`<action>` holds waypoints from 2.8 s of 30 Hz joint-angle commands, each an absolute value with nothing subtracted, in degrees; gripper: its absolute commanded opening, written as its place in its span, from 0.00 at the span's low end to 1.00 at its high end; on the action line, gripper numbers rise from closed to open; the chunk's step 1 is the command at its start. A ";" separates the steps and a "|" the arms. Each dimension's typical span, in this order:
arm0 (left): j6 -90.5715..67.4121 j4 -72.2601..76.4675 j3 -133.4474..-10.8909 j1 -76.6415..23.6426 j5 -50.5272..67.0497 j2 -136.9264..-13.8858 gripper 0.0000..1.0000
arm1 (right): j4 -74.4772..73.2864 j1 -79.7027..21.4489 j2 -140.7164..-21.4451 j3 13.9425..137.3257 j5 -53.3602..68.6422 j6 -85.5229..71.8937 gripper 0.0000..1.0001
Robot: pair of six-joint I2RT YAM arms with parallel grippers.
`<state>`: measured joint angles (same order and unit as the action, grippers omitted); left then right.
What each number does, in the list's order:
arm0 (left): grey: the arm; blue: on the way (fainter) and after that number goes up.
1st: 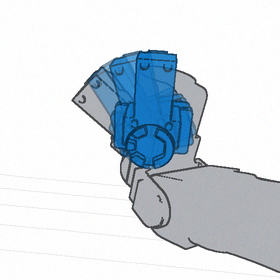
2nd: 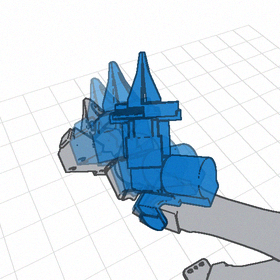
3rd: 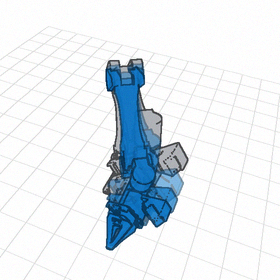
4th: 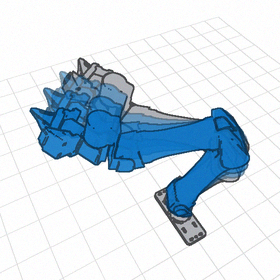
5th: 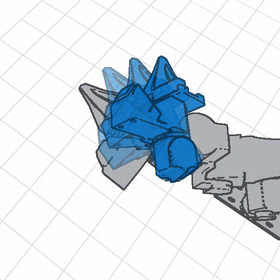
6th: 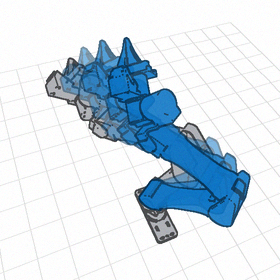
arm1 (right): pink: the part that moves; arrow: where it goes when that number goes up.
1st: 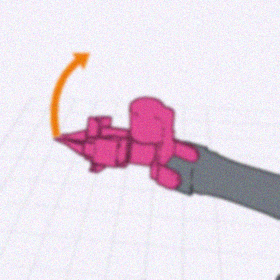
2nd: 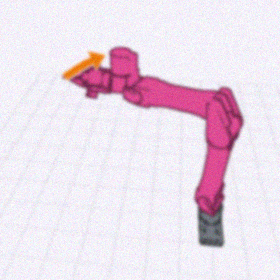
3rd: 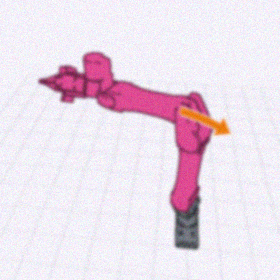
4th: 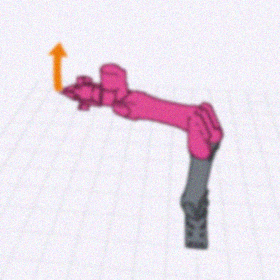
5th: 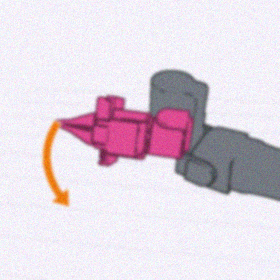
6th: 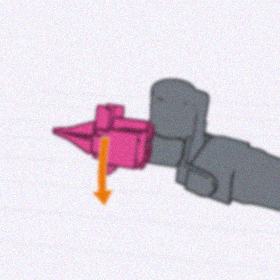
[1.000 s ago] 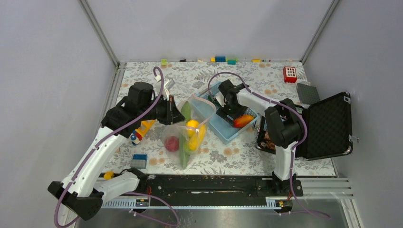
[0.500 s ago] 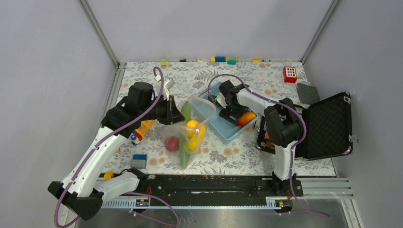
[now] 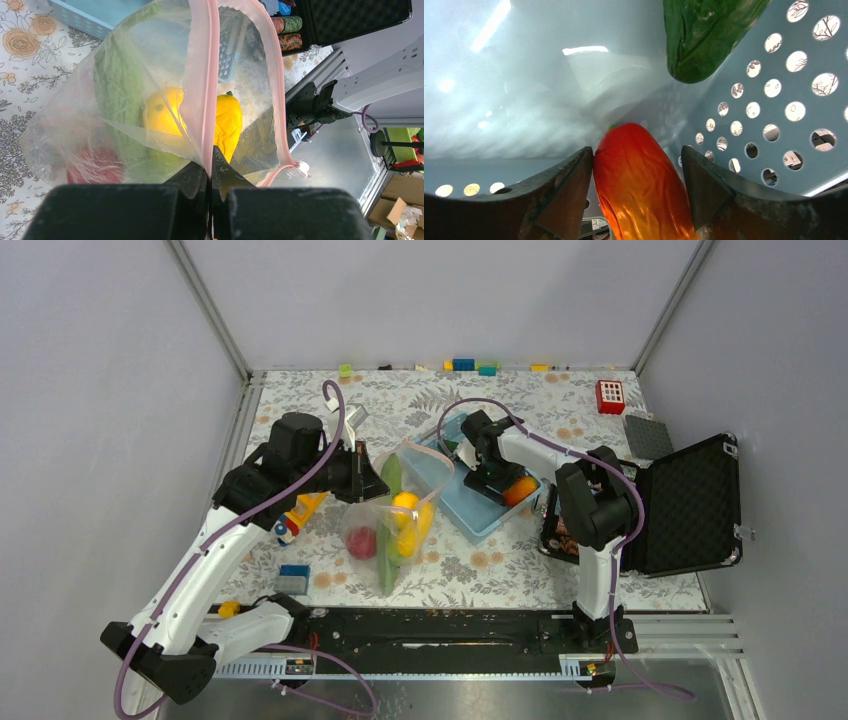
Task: Place the food in the zip-top bag and seal the zipper
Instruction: Pick up the fake fruit from the bin, then place the fake fruit in the zipper food storage bag.
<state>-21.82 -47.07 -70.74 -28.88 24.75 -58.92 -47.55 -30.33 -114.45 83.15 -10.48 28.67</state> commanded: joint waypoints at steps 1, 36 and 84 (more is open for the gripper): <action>-21.27 -44.20 -72.93 -28.65 24.07 -57.52 0.00 | -49.77 -30.56 -113.99 85.30 -10.50 28.37 0.69; -21.96 -44.17 -72.95 -28.65 24.11 -57.90 0.00 | -7.82 -32.59 -69.95 70.10 16.26 -13.78 0.37; -21.58 -43.44 -72.53 -28.64 27.27 -57.22 0.00 | -4.50 -43.39 -68.91 69.77 11.29 -11.67 1.00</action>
<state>-21.87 -47.05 -70.74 -28.88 25.56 -58.89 7.86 -43.05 -73.54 65.41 25.36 -9.89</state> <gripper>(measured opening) 0.006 0.988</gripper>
